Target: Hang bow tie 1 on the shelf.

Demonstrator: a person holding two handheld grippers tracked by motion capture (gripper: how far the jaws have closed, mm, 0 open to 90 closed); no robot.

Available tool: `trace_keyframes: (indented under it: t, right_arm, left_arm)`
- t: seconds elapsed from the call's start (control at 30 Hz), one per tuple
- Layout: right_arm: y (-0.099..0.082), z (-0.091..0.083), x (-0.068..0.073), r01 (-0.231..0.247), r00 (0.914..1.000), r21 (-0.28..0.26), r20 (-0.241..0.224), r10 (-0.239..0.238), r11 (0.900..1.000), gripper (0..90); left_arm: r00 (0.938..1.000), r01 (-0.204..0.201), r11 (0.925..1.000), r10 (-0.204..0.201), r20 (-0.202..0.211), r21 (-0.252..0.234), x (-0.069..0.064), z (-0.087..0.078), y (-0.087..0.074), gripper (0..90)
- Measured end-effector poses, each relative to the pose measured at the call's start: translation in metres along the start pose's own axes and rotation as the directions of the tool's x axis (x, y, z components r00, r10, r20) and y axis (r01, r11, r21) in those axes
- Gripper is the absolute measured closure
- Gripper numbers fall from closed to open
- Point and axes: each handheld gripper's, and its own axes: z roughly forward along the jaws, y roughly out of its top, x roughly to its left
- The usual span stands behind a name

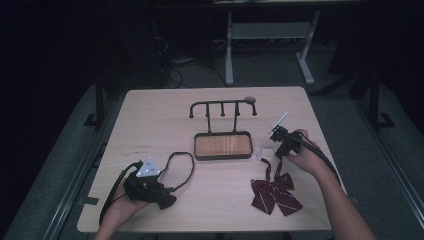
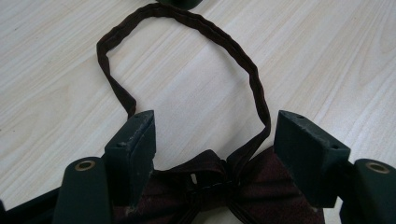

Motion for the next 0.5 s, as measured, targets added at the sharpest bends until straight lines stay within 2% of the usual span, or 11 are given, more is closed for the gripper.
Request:
trace_keyframes:
  t: [0.33, 0.5]
  right_arm:
    - [-0.006, -0.011, -0.001, -0.013, 0.9987, -0.018, -0.049, 0.012, 0.9997, 86.5]
    - [-0.010, -0.019, -0.001, -0.016, 0.9971, -0.049, -0.075, 0.012, 0.9987, 86.6]
  left_arm:
    - [1.0000, 0.000, 1.0000, 0.000, 0.001, 0.004, 0.000, 0.000, 0.000, 30.2]
    - [1.0000, 0.003, 1.0000, -0.003, 0.002, 0.006, 0.000, 0.001, -0.001, 30.1]
